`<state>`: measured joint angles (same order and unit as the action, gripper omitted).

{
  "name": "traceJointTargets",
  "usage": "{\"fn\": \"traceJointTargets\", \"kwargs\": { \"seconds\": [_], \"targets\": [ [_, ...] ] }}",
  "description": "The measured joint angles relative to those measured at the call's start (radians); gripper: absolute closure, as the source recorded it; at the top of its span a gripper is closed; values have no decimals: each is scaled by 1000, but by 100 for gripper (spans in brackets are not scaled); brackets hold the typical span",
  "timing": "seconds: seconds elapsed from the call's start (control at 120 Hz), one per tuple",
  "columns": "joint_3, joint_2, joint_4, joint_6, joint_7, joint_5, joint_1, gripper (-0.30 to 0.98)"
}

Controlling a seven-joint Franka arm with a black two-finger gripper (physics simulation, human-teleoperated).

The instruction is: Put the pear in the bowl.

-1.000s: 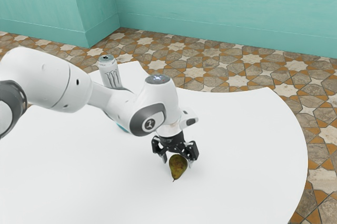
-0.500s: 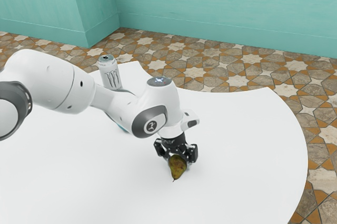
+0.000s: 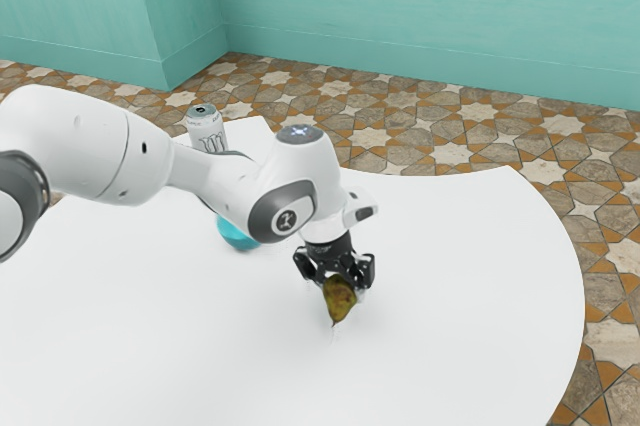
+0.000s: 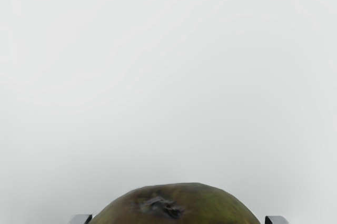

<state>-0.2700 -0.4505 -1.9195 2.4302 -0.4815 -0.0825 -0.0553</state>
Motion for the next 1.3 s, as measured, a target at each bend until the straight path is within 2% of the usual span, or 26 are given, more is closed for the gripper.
{"fn": "traceJointTargets", "kwargs": {
  "seconds": [0.092, 0.358, 0.6, 0.792, 1.2, 1.3],
  "targets": [
    [27, 10, 43, -39, -5, -1, 1, 41],
    [192, 16, 251, -214, -10, 8, 6, 41],
    [331, -68, 388, -306, 4, 76, 13, 40],
    [344, -157, 463, -331, 14, 91, 65, 41],
    [342, -210, 499, -340, 28, 101, 97, 41],
    [342, -212, 500, -338, 32, 108, 97, 32]
  ]
}}
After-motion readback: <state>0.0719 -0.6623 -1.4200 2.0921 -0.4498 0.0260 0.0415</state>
